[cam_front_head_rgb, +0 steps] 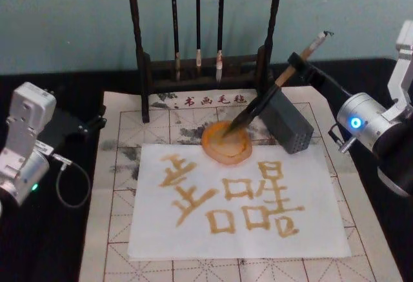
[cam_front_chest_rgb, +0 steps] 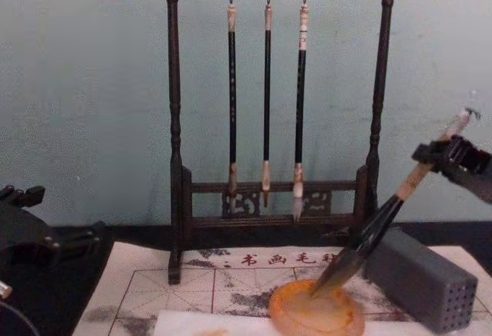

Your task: Pick up the brush from the inkstone, write on the paper, then place the brush back to its original position.

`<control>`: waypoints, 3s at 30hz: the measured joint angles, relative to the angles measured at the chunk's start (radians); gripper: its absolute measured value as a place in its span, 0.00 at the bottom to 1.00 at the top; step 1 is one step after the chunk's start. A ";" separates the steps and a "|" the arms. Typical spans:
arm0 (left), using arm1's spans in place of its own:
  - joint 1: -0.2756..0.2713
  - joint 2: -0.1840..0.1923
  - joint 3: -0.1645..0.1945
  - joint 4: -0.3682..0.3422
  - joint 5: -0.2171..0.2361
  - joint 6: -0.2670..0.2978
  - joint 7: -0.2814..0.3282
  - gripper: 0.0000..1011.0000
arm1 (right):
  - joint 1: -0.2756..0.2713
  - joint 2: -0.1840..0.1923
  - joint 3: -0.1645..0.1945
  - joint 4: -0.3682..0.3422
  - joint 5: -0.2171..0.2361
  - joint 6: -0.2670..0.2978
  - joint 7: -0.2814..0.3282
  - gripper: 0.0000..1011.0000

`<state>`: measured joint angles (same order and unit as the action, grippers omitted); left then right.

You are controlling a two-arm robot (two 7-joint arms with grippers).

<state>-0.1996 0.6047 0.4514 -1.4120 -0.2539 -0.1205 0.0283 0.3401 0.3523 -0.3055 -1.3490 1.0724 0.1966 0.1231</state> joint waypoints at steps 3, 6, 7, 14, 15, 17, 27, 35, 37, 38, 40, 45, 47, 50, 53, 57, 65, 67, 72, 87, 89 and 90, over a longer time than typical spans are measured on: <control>0.000 0.000 0.000 0.000 0.000 0.000 0.000 0.99 | -0.014 0.020 -0.027 -0.024 -0.062 -0.065 0.032 0.19; 0.000 0.000 0.000 0.000 0.000 0.000 0.000 0.99 | -0.025 0.031 -0.039 -0.039 -0.106 -0.101 0.053 0.19; 0.000 0.000 0.000 0.000 0.000 0.000 0.000 0.99 | -0.033 0.037 -0.045 -0.048 -0.133 -0.123 0.067 0.19; 0.000 0.000 0.000 0.000 0.000 0.000 0.000 0.99 | -0.065 0.063 -0.063 -0.088 -0.238 -0.216 0.115 0.19; 0.000 0.000 0.000 0.000 0.000 0.000 0.000 0.99 | -0.068 0.065 -0.065 -0.092 -0.249 -0.227 0.120 0.19; 0.000 0.000 0.000 0.000 0.000 0.000 0.000 0.99 | -0.074 0.068 -0.068 -0.096 -0.271 -0.248 0.130 0.19; 0.000 0.000 0.000 0.000 0.000 0.000 0.000 0.99 | -0.124 0.086 -0.081 -0.113 -0.396 -0.372 0.186 0.19; 0.000 0.000 0.000 0.000 0.000 0.000 0.000 0.99 | -0.165 0.075 -0.081 -0.121 -0.468 -0.453 0.191 0.19; 0.000 0.000 0.000 0.000 0.000 0.000 0.000 0.99 | -0.170 0.073 -0.079 -0.123 -0.473 -0.460 0.194 0.19; 0.000 0.000 0.000 0.000 0.000 0.000 0.000 0.99 | -0.174 0.072 -0.078 -0.124 -0.475 -0.464 0.196 0.19; 0.000 0.000 0.000 0.000 0.000 0.000 0.000 0.99 | -0.180 0.071 -0.076 -0.129 -0.480 -0.469 0.200 0.19; 0.000 0.000 0.000 0.000 0.000 0.000 0.000 0.99 | -0.208 0.078 -0.065 -0.150 -0.495 -0.483 0.216 0.19; 0.000 0.000 0.000 0.000 0.000 0.000 0.000 0.99 | -0.216 0.081 -0.062 -0.156 -0.499 -0.488 0.221 0.19; 0.000 0.000 0.000 0.000 0.000 0.000 0.000 0.99 | -0.236 0.087 -0.053 -0.169 -0.510 -0.501 0.234 0.19; 0.000 0.000 0.000 0.000 0.000 0.000 0.000 0.99 | -0.250 0.091 -0.046 -0.178 -0.517 -0.506 0.241 0.19; 0.000 0.000 0.000 0.000 0.000 0.000 0.000 0.99 | -0.268 0.093 -0.037 -0.189 -0.520 -0.506 0.250 0.19; 0.000 0.000 0.000 0.000 0.000 0.000 0.000 0.99 | -0.300 0.096 -0.016 -0.213 -0.525 -0.497 0.263 0.19; 0.000 0.000 0.000 0.000 0.000 0.000 0.000 0.99 | -0.306 0.096 -0.010 -0.218 -0.526 -0.495 0.264 0.19; 0.000 0.000 0.000 0.000 0.000 0.000 0.000 0.99 | -0.323 0.094 0.006 -0.233 -0.531 -0.493 0.269 0.19; 0.000 0.000 0.000 0.000 0.000 0.000 0.000 0.99 | -0.365 0.080 0.081 -0.297 -0.509 -0.485 0.286 0.19; 0.000 0.000 0.000 0.000 0.000 0.000 0.000 0.99 | -0.368 0.080 0.090 -0.307 -0.501 -0.477 0.287 0.19; 0.000 0.000 0.000 0.000 0.000 0.000 0.000 0.99 | -0.370 0.080 0.096 -0.313 -0.498 -0.471 0.287 0.19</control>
<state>-0.1996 0.6047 0.4514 -1.4120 -0.2539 -0.1205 0.0283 -0.0295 0.4326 -0.2095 -1.6620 0.5748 -0.2743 0.4097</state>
